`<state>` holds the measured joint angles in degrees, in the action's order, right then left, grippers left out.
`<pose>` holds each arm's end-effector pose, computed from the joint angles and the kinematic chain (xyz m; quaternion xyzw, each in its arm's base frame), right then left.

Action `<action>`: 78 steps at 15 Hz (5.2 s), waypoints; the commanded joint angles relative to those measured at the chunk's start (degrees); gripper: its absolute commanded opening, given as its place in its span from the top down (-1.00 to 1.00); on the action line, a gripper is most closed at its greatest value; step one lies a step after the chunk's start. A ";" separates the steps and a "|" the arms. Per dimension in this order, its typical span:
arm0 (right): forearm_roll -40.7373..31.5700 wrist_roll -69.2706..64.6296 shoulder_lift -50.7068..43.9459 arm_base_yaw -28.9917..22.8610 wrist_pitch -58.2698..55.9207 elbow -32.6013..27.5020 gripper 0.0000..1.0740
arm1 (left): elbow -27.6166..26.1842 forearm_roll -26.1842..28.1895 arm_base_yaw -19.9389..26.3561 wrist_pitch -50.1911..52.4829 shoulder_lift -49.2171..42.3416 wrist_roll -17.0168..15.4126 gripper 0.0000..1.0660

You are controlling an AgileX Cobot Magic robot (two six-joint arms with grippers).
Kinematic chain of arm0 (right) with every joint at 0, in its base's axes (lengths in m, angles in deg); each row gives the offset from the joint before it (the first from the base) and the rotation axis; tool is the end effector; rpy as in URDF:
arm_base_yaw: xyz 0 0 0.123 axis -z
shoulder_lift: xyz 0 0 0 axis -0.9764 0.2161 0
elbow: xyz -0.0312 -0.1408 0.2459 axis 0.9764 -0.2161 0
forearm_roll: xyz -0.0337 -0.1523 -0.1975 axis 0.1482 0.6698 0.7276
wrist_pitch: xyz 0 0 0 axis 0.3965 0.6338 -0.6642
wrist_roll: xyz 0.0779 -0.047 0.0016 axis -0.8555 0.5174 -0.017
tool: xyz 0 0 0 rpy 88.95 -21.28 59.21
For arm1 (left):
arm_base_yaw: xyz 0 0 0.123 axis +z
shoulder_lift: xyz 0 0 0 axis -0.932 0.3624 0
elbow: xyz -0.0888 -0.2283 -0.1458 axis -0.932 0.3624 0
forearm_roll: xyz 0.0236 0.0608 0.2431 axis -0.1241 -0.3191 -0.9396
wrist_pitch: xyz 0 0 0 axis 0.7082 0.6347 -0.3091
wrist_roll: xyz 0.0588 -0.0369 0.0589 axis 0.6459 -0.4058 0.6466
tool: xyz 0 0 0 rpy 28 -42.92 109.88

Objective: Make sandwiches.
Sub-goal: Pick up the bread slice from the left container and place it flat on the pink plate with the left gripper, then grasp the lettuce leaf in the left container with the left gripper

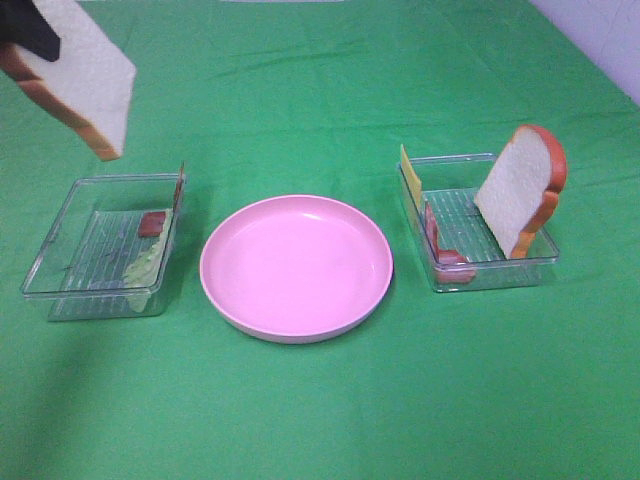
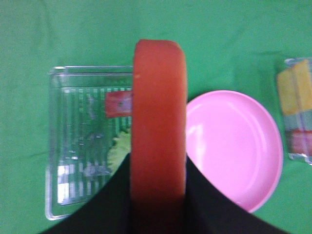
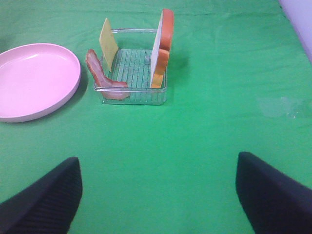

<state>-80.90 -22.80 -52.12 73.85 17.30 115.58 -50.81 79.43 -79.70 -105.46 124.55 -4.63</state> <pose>-0.0073 0.0070 0.2797 -0.0610 0.8465 0.0441 0.5271 0.3159 -0.0792 0.3423 -0.0207 0.9418 -0.1688 0.2901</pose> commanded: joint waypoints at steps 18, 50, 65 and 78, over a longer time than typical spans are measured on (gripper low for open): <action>0.17 -0.63 -0.92 0.34 0.06 -0.11 -0.50 | -0.40 41.37 -15.53 12.72 32.60 23.26 1.00; 0.11 -0.63 -0.86 0.34 0.11 -0.11 -0.50 | -29.51 -18.56 -10.20 -24.35 26.36 -11.75 -0.51; 0.17 -0.63 -0.86 0.34 0.11 -0.11 -0.50 | -29.34 -13.75 -9.51 -24.41 34.78 -6.59 -0.46; 0.17 -0.63 -0.86 0.34 0.11 -0.11 -0.50 | -17.13 -11.40 -10.89 -21.72 34.78 -8.02 -0.37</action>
<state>-80.96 -22.80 -52.12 73.85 17.30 115.47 -68.40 67.57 -90.12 -125.86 159.22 -12.19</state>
